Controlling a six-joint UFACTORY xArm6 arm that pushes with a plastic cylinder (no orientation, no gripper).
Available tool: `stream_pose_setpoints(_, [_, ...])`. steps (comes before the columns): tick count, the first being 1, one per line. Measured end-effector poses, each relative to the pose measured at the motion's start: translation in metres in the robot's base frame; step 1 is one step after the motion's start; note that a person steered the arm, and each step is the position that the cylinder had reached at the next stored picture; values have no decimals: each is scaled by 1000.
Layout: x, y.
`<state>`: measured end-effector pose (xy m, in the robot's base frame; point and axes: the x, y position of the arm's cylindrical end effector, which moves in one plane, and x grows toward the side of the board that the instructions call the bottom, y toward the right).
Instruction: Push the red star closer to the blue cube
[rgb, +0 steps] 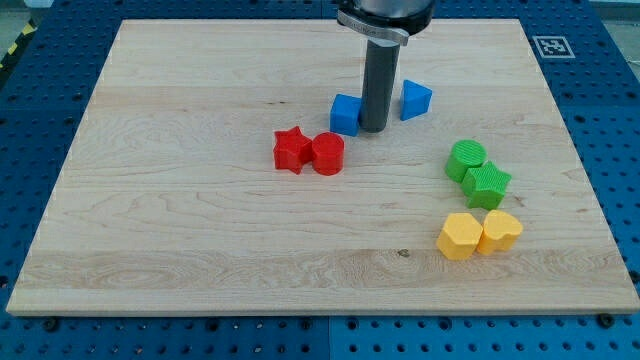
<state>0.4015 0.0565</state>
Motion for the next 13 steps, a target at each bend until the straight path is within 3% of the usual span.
stream_pose_setpoints(4, [3, -126])
stream_pose_setpoints(5, [43, -154])
stream_pose_setpoints(6, [84, -132])
stream_pose_setpoints(7, [83, -111])
stream_pose_setpoints(13, [32, -106])
